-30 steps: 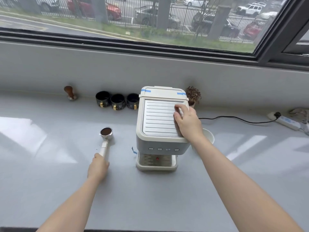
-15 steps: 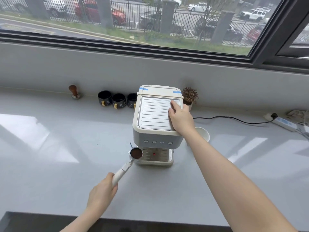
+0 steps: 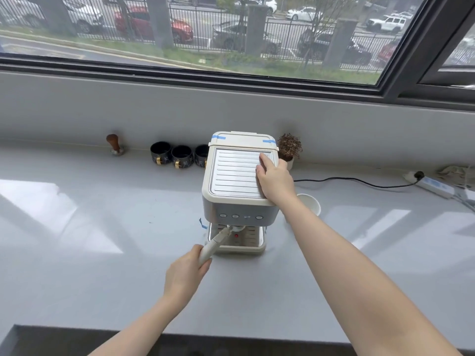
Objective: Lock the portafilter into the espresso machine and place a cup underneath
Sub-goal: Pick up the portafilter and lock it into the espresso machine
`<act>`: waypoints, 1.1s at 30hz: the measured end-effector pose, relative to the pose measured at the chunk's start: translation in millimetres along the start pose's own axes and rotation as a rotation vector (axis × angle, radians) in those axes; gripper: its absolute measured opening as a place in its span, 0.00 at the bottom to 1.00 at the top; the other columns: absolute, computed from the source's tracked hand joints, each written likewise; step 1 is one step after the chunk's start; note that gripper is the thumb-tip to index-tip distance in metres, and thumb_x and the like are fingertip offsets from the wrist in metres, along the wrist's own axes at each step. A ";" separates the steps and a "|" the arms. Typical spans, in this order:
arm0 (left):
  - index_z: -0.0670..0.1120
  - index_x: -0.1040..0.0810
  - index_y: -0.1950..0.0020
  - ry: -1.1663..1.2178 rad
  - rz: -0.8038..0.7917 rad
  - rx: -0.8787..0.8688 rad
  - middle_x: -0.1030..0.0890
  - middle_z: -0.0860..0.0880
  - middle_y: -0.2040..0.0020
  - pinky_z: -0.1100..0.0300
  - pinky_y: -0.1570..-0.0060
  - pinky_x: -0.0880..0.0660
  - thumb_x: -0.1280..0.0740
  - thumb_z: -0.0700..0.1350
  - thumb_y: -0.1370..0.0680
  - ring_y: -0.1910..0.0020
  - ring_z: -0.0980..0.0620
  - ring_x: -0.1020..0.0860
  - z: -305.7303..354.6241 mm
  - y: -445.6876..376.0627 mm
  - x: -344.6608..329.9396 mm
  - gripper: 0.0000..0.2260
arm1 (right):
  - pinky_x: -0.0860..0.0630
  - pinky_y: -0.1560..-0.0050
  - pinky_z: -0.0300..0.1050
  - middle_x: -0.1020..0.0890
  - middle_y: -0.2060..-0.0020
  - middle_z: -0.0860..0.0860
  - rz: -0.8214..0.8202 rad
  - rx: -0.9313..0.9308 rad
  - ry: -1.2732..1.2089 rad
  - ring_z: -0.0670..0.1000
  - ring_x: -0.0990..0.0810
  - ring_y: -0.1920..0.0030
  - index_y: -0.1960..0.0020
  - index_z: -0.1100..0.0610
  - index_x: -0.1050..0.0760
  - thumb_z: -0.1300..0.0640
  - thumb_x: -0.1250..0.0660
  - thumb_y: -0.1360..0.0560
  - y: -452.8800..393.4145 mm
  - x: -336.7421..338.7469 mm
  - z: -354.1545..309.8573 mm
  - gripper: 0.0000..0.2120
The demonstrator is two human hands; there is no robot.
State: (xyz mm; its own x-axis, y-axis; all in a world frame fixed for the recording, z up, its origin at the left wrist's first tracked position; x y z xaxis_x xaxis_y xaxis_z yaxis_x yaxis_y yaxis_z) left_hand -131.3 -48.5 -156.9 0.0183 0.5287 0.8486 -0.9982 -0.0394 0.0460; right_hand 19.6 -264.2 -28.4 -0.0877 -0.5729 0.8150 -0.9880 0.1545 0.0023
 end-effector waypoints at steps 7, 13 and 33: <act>0.50 0.29 0.53 0.063 0.025 0.043 0.25 0.52 0.69 0.54 0.72 0.35 0.37 0.53 0.24 0.67 0.45 0.25 5.1 -15.4 -0.8 0.07 | 0.30 0.39 0.53 0.34 0.34 0.59 0.004 -0.005 -0.007 0.62 0.28 0.38 0.27 0.43 0.39 0.45 0.50 0.21 -2.8 -2.2 1.6 0.22; 0.50 0.27 0.54 0.077 0.048 0.045 0.24 0.51 0.68 0.54 0.69 0.32 0.37 0.52 0.24 0.66 0.45 0.25 16.4 -29.9 0.2 0.06 | 0.30 0.39 0.54 0.34 0.33 0.59 0.011 0.000 -0.004 0.62 0.28 0.37 0.27 0.43 0.39 0.45 0.50 0.22 -3.6 -3.1 2.0 0.23; 0.54 0.21 0.49 0.049 -0.042 -0.094 0.19 0.52 0.66 0.52 0.65 0.27 0.32 0.52 0.26 0.65 0.47 0.23 -13.6 -72.8 26.9 0.07 | 0.31 0.38 0.53 0.35 0.32 0.59 0.014 -0.004 -0.013 0.62 0.29 0.36 0.27 0.43 0.39 0.45 0.50 0.21 -3.4 -1.0 2.1 0.23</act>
State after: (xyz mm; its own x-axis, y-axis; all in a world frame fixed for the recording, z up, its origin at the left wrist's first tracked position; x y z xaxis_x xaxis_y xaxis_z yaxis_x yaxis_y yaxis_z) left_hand -58.9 -19.8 -144.7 0.0595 0.5690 0.8202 -0.9976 0.0625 0.0290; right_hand 22.8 -265.9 -30.4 -0.1035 -0.5807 0.8075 -0.9860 0.1663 -0.0068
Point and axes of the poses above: each hand's wrist, its own y-axis away from the middle knuckle, its own x-axis out of the back of the hand, z = x × y, the point moved 1 cm from there along -y, towards the middle knuckle
